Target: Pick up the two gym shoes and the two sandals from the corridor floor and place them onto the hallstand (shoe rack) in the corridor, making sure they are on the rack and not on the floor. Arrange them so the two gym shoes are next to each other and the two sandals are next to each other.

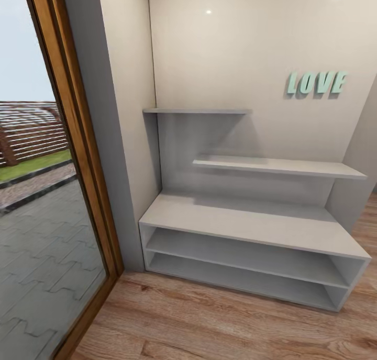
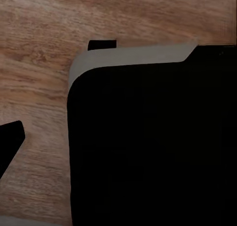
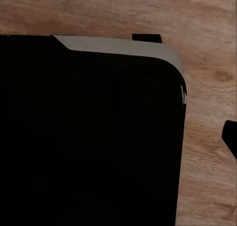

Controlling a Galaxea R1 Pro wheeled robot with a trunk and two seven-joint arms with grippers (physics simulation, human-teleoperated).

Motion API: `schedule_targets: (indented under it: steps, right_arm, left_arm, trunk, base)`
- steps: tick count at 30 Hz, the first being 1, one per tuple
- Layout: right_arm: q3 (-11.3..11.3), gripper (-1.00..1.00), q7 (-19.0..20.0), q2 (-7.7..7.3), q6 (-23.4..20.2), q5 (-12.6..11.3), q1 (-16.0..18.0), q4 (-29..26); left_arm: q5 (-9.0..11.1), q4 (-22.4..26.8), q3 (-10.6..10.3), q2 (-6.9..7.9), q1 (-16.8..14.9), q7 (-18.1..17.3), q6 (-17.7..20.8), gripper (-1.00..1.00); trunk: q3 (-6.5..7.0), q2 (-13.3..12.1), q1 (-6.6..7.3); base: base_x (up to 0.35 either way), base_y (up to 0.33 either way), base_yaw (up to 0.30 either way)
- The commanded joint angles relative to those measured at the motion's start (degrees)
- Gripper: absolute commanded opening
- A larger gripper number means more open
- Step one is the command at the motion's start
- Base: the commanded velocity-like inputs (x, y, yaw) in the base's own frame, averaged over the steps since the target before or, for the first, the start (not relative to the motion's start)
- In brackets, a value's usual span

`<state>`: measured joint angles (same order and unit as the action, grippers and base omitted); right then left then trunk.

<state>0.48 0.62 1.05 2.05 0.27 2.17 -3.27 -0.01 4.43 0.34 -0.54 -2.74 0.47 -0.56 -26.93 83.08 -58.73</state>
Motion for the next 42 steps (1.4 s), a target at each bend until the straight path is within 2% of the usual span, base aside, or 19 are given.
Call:
schedule_targets:
  steps: [1, 14, 21, 22, 23, 31, 35, 42]
  right_arm:
    - [-0.08, 1.00, -0.04, 0.33, 0.33, -0.09, 0.33, -0.33]
    - [-0.28, 1.00, -0.17, 2.96, 3.53, -0.36, 1.79, -4.55]
    - [-0.34, 1.00, -0.34, 3.93, 4.18, -0.46, 3.44, -6.83]
    - [-0.34, 1.00, -0.34, 3.93, 4.18, -0.46, 3.83, -17.49]
    - [-0.35, 1.00, -0.35, 4.02, 4.29, -0.47, 4.35, -18.24]
    - [-0.33, 1.00, -0.31, 4.23, 5.51, -0.51, 5.67, -20.07]
    - [-0.29, 1.00, -0.34, 4.24, 8.27, -0.52, 5.89, -20.68]
    - [-0.25, 1.00, -0.46, 4.26, 10.77, -0.52, 5.82, -20.88]
  left_arm:
    - [0.00, 0.33, 0.02, 0.00, -0.26, -0.02, -0.25, 1.00]
    - [0.14, 4.53, 0.09, -0.12, -1.14, -0.09, -4.16, 1.00]
    - [1.46, 6.79, 0.08, -0.37, -2.67, -0.11, -6.41, 1.00]
    - [1.69, 20.94, 0.08, -0.37, -2.85, -0.11, -12.57, 1.00]
    - [2.23, 21.56, 0.07, -0.49, -3.35, -0.11, -13.45, 1.00]
    - [4.58, 23.03, -0.03, -1.00, -5.39, -0.48, -15.61, 1.00]
    - [5.66, 23.53, -0.27, -1.64, -6.23, -0.65, -16.72, 1.00]
    - [6.13, 23.62, -0.48, -2.63, -6.76, -0.43, -17.72, 1.00]
  trunk:
    - [0.00, 0.00, 0.00]
    - [0.00, 0.00, 0.00]
    - [0.00, 0.00, 0.00]
    - [0.00, 0.00, 0.00]
    - [0.00, 0.00, 0.00]
    - [0.00, 0.00, 0.00]
    - [0.00, 0.00, 0.00]
    - [0.00, 0.00, 0.00]
  base:
    - [0.000, 0.000, 0.000]
    - [0.000, 0.000, 0.000]
    - [0.000, 0.000, 0.000]
    - [0.000, 0.000, 0.000]
    - [0.000, 0.000, 0.000]
    - [0.000, 0.000, 0.000]
    - [0.000, 0.000, 0.000]
    - [0.000, 0.000, 0.000]
